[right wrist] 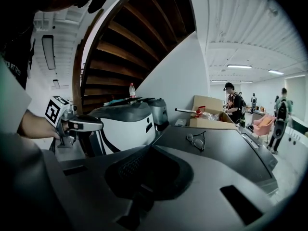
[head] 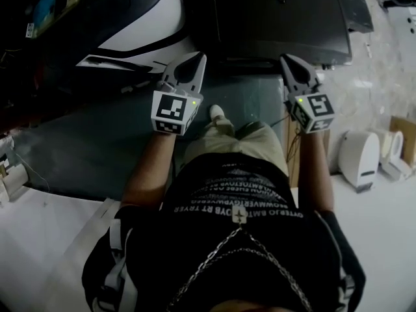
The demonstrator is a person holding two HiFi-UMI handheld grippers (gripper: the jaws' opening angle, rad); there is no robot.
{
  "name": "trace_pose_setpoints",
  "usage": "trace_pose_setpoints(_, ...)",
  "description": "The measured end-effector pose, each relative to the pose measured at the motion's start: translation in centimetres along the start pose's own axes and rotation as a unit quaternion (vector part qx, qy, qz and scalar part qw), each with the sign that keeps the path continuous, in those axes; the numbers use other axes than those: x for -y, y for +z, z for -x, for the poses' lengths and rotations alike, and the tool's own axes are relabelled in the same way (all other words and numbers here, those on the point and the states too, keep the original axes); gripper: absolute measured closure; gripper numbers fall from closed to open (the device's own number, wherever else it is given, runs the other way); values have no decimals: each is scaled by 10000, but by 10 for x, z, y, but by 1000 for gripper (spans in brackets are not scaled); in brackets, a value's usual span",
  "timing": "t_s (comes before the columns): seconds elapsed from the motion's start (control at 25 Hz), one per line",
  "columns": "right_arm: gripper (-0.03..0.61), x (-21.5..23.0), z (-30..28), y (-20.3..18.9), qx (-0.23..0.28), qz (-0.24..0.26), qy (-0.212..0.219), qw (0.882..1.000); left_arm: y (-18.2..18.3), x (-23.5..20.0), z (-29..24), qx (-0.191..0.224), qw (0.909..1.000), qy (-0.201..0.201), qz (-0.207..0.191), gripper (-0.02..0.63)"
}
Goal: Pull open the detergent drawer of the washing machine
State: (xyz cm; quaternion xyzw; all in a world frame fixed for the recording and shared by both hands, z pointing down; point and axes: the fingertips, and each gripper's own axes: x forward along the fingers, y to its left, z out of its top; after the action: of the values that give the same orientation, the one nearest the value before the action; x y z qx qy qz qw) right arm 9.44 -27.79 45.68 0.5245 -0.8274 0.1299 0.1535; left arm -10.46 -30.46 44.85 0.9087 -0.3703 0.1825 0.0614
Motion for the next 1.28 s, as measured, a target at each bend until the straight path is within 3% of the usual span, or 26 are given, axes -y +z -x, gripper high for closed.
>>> trace_pose_setpoints(0.48, 577, 21, -20, -75, -705, -196, 86, 9973, -65, 12, -43, -573, 9982, -135, 69, 611)
trace_pose_setpoints(1.04, 574, 36, -30, -155, -1756, -93, 375, 9837, -146, 42, -87, -1500, 9874, -472, 153, 607)
trace_pose_setpoints(1.2, 492, 35, -40, -168, -1942, -117, 484, 9797, -157, 39, -91, -1578, 9863, -436, 211, 579)
trace_pose_setpoints(1.28, 488, 34, -46, -173, -2014, -111, 526, 9780, -160, 38, -93, -1612, 9856, -464, 231, 547)
